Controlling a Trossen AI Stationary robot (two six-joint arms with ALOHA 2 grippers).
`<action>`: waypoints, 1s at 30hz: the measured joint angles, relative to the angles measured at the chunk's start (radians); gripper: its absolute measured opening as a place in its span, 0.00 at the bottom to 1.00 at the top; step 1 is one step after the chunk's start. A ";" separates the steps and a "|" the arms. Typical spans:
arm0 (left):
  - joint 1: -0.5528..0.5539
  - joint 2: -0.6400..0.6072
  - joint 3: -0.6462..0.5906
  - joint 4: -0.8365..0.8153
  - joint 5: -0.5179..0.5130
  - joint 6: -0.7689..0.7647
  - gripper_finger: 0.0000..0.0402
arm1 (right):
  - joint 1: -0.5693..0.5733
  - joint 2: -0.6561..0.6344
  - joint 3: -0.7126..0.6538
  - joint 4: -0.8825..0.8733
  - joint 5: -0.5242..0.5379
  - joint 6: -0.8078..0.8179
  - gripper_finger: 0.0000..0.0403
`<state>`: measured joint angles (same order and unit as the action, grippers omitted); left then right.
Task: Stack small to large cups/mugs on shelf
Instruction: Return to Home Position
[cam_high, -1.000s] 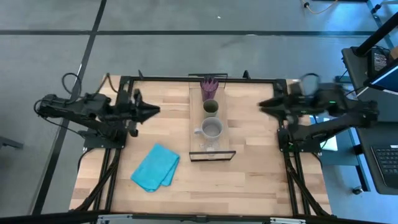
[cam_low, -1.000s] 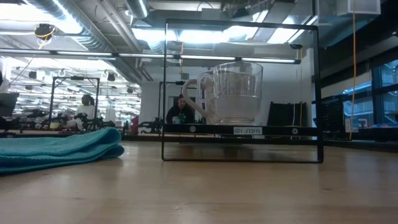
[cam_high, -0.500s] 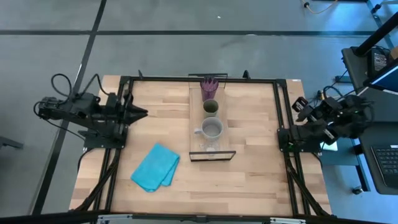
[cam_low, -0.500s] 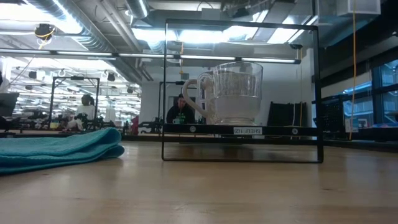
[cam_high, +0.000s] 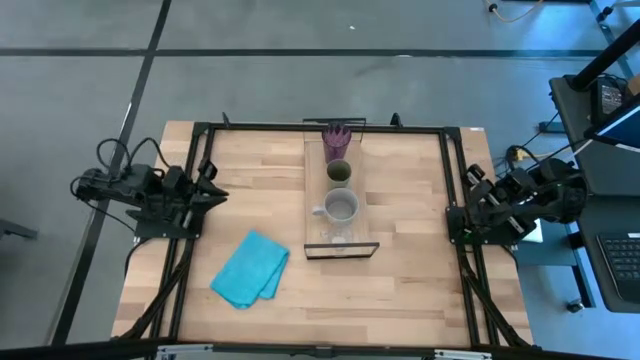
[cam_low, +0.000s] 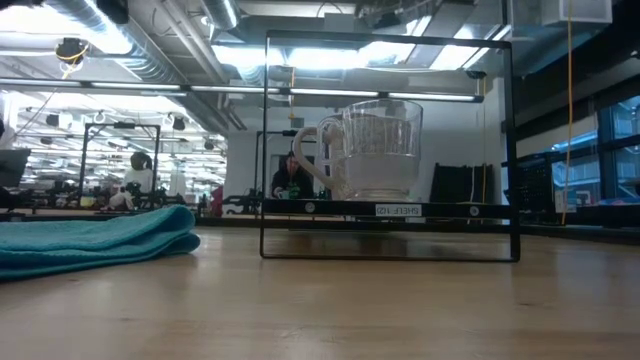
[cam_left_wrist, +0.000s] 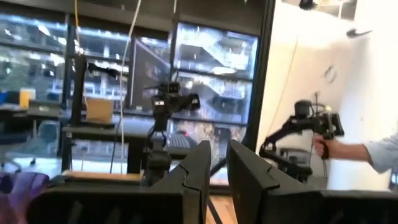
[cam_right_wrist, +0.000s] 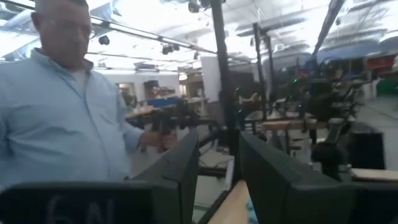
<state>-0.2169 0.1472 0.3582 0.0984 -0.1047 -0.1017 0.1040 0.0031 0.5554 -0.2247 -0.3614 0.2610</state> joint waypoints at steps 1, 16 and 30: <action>0.001 -0.024 -0.024 0.017 0.006 0.000 0.12 | 0.000 0.001 -0.002 0.006 0.006 -0.014 0.30; 0.001 -0.126 -0.329 0.287 0.024 -0.032 0.12 | 0.000 0.000 -0.303 0.280 0.044 -0.056 0.30; 0.113 -0.128 -0.350 0.268 0.078 -0.080 0.12 | -0.033 0.000 -0.340 0.329 0.025 -0.245 0.30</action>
<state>-0.1043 0.0189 0.0082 0.3666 -0.0263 -0.1814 0.0711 0.0029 0.2153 0.1045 -0.3361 0.0163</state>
